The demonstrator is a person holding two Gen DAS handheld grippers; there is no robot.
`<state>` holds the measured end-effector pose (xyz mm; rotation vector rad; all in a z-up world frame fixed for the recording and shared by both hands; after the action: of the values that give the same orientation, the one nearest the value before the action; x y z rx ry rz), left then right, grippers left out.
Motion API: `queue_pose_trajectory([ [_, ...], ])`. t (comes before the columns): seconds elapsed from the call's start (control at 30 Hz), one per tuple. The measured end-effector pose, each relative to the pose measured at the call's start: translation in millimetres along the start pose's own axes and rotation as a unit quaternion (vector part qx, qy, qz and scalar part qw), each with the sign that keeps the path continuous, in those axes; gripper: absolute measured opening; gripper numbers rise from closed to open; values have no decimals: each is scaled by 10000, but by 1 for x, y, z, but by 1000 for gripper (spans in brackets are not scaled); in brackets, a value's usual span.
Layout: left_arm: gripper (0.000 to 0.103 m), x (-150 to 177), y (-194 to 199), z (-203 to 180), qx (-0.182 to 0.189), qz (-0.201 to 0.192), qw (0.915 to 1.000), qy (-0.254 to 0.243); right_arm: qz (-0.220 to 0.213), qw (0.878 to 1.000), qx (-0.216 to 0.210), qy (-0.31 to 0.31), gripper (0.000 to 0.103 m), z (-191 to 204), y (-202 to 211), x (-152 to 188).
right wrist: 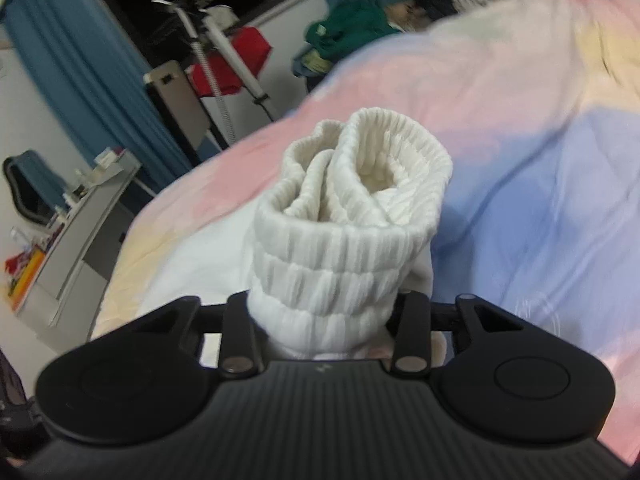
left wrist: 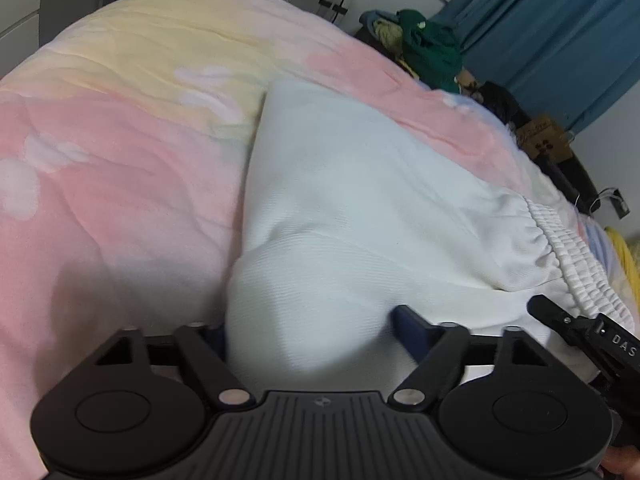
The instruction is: Fold clothes
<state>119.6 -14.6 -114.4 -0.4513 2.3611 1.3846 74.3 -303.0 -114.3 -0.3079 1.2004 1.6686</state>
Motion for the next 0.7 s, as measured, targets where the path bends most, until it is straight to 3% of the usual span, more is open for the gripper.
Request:
queue_pose_trajectory([
  [0.07,50,-2,12,-5,77,-137,9999,-62,-73,9999,-106,58,37,7,7,-8],
  [0.13,46,-6,28,-13,189,-290,9994,-61,-146,9996,-221,80,36,14,15,-17],
  [0.33,44,-24,59,-78,516,-530,9969,-280,-529,9965,-574,-306,34,-4,54,-70],
  [0.4,44,-33,60,-116,717,-538,9950,-430,-735,9939,-616,-539,34,-27,73,-96],
  [0.57,45,-46,36,-255,1267,-627,9840,-1088,-1424,9837,-456,-1003,34,-116,124,-163],
  [0.7,45,-38,-20,-367,1761,-496,9721,-1466,-1900,9713,-55,-1430,35,-205,151,-201],
])
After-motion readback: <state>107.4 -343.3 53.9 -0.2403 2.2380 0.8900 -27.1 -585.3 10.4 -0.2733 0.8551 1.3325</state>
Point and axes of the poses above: each gripper's, at about its wrist camera, not at the fingertips, and y roughly against the way its jaws point, z to its left, x to its underside, the point moved 5 cm from there along -y, roughly the way its jaws point, and after that the axes turned 2 degrees about y, right-handed, at the moved point
